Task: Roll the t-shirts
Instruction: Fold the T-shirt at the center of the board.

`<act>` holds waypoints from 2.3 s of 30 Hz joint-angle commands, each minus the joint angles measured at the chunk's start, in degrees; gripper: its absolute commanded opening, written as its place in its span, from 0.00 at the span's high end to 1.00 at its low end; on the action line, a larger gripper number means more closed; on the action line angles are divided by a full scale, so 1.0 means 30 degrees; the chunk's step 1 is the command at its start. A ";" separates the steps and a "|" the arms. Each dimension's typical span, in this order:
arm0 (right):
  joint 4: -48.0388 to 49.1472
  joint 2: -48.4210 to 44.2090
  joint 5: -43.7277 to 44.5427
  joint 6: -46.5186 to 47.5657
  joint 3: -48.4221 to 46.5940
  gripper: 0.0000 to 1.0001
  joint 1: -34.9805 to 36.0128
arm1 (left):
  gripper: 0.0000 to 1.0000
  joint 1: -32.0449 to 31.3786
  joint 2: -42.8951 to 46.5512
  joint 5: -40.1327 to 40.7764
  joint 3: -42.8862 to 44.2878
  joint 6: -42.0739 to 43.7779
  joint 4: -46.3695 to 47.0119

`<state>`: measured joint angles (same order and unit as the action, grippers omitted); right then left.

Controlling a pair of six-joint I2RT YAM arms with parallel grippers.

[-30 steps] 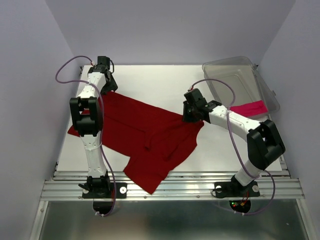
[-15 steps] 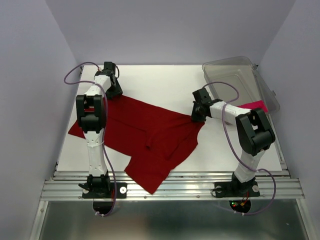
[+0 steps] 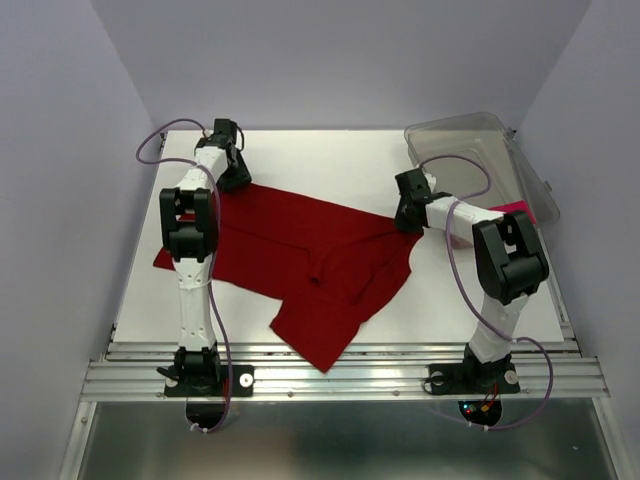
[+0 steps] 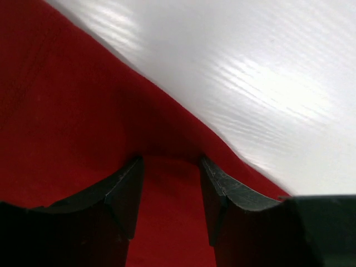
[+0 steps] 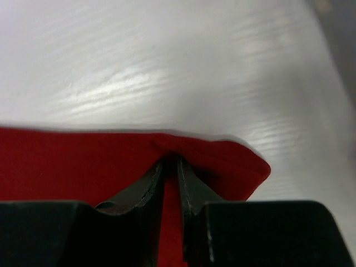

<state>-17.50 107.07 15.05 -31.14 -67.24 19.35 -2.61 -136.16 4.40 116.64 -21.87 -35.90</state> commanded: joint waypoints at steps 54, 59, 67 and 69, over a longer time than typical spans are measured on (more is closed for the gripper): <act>-0.2282 -0.8237 -0.1358 0.1677 0.2667 0.55 0.3363 | 0.39 0.5265 1.3629 0.2575 -1.6672 -0.1266 0.2680; -0.2546 -0.7740 -0.1352 0.1794 0.2201 0.55 0.3363 | 0.38 0.5470 1.3395 0.2633 -1.7083 -0.1119 0.3002; -0.2576 -0.8267 -0.1705 0.1590 0.2170 0.55 0.3363 | 0.41 0.5558 1.2839 0.1961 -1.7903 -0.0768 0.3996; -0.2605 -0.8529 -0.1705 0.1531 0.2345 0.55 0.3363 | 0.41 0.5558 1.2139 0.1901 -1.7991 -0.0679 0.4407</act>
<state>-25.36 83.99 10.04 -25.76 -59.40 28.97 13.63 -98.28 10.59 63.75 -24.95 -25.19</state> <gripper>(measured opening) 0.455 0.595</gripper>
